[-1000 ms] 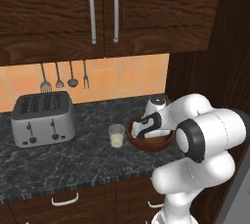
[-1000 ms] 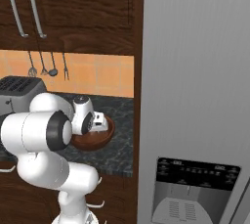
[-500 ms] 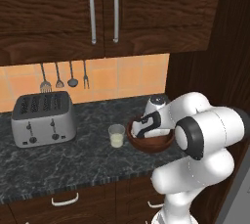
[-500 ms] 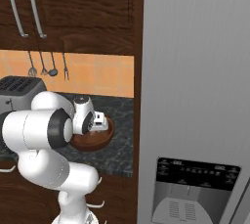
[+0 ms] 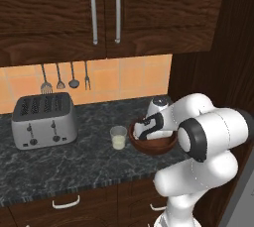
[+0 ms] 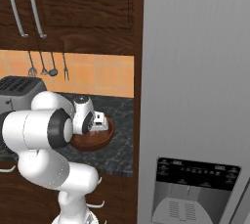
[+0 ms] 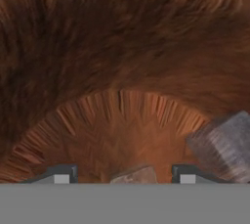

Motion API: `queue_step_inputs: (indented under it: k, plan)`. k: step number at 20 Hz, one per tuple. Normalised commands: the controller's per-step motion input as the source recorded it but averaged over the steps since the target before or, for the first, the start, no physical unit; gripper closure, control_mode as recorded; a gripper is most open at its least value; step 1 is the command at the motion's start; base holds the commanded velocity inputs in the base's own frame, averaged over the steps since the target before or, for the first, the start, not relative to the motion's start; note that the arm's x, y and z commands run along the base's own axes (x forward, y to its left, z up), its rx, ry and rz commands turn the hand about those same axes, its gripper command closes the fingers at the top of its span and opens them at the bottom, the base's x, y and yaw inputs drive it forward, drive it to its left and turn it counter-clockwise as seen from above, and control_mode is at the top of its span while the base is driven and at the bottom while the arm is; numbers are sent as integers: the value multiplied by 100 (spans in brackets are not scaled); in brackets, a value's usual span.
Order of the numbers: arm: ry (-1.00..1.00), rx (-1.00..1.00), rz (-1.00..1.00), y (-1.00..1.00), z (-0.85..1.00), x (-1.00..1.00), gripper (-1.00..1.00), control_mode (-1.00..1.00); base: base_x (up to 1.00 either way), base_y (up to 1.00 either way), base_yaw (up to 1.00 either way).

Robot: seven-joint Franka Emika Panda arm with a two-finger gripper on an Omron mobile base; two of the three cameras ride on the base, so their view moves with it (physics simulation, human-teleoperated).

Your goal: Grab a lemon wedge from the fridge and one ice cube from the ice bowl, and put them in the glass of lemonade.

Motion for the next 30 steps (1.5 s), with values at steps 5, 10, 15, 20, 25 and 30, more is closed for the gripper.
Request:
queue_step_inputs:
  k: [5,10,15,20,25,30]
  plan:
    - [0,0,0,0,0,0,100,-100,0,0,0]
    - [2,-1,0,0,12,-1,100,-100,0,0,0]
    - [-7,-7,0,0,94,-40,100,-100,0,0,0]
    - [-7,-8,0,0,100,-46,100,-100,0,0,0]
    - [-13,-1,0,31,55,-7,100,-100,0,0,0]
    - [-12,0,1,44,21,-3,100,-100,0,0,0]
